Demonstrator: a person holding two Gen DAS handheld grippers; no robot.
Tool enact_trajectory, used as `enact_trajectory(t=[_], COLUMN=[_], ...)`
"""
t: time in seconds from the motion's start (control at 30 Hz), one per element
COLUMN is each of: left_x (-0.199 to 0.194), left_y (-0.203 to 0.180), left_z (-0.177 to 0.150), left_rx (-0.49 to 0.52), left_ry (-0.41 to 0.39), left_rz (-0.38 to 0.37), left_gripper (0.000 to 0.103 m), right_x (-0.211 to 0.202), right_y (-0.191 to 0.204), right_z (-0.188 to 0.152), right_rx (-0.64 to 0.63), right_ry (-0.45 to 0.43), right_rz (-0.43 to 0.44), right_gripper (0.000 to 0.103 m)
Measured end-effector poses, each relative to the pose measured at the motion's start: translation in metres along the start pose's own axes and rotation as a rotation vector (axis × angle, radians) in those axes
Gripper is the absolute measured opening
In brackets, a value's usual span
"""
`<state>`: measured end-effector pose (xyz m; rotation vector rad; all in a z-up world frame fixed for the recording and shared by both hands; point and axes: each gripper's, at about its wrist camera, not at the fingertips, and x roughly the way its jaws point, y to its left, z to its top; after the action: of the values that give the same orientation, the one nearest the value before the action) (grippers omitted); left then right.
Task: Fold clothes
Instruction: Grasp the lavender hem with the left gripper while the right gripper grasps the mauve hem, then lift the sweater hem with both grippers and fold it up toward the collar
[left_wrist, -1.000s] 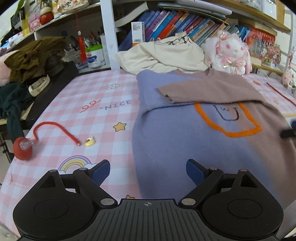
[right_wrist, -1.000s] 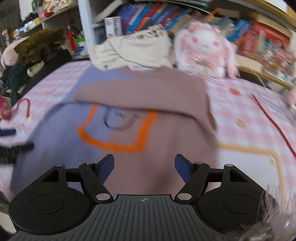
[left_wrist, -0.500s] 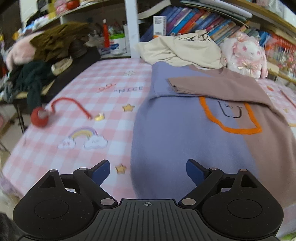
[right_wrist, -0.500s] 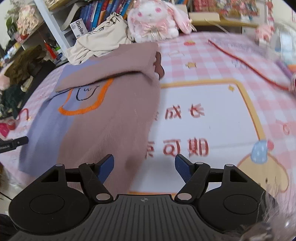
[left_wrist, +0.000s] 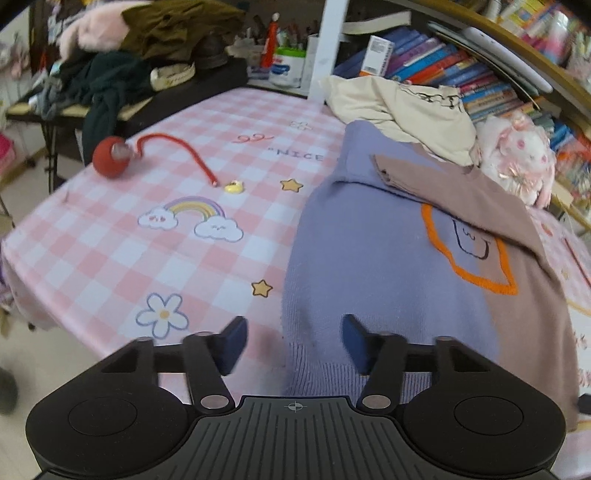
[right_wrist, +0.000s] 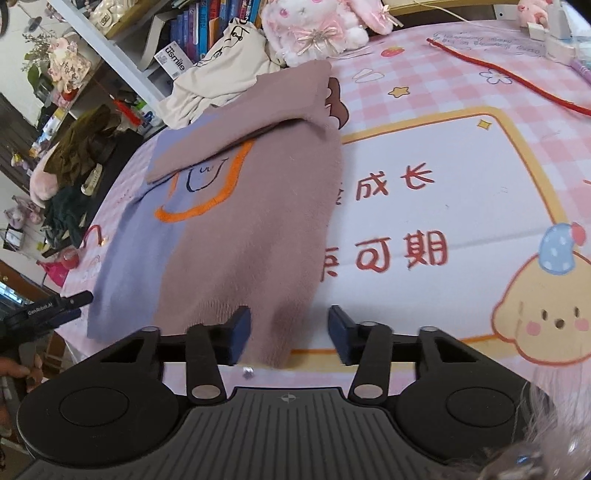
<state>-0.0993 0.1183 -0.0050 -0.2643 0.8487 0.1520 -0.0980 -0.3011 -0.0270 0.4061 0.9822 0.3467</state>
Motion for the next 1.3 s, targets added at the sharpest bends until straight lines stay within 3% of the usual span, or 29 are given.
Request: enact_trajectory(t=[0.1,0.2,0.27,0.3,0.33,0.43,0.5,0.63,0.9,1.0,1.1,1.3], left_x=[0.009,0.015,0.017,0.017,0.016,-0.01,-0.011,0.004,0.018,0.019,0.016,0.007], left_y=[-0.003,-0.011,-0.014,-0.014,-0.014,-0.025,-0.027,-0.015,-0.002,-0.002,-0.006,-0.015], left_z=[-0.002,-0.004,-0.002,0.0,0.003,0.008,0.012,0.013,0.001,-0.001,-0.003,-0.015], left_rx=[-0.001,0.063,0.078,0.064,0.049,0.089,0.111,0.083,0.027,0.03,0.06,0.077], left_ry=[0.044,0.059,0.059,0.064,0.068,-0.042,-0.016,0.056,0.116,0.11,0.099,0.119], left_rz=[-0.018,-0.012,-0.01,-0.015,-0.02,-0.166,-0.171,-0.153,-0.154,-0.14,-0.13,-0.186], left_gripper=[0.047,0.047,0.025,0.007,0.007,0.006,0.006,0.009,0.016,0.013,0.006,0.004], right_x=[0.008,0.015,0.011,0.008,0.005,-0.005,-0.006,0.012,0.023,0.02,0.012,-0.013], right_y=[0.005,0.007,0.007,0.007,0.007,0.006,0.0,-0.014,-0.017,-0.015,-0.018,-0.033], right_z=[0.006,0.011,0.013,0.014,0.014,0.016,0.018,0.018,0.013,0.012,0.008,-0.002], right_rx=[-0.018,-0.033,-0.024,-0.016,-0.008,0.015,0.056,0.132,0.173,0.155,0.141,0.173], right_ry=[0.007,0.014,-0.006,-0.02,-0.034,-0.077,-0.076,0.012,0.056,0.054,0.032,0.018], right_rz=[-0.017,-0.041,-0.004,0.025,0.053,0.139,0.18,0.127,0.146,0.12,0.099,0.084], right_gripper=[0.026,0.012,0.01,0.009,0.008,0.008,0.008,0.012,0.018,0.01,0.009,0.009])
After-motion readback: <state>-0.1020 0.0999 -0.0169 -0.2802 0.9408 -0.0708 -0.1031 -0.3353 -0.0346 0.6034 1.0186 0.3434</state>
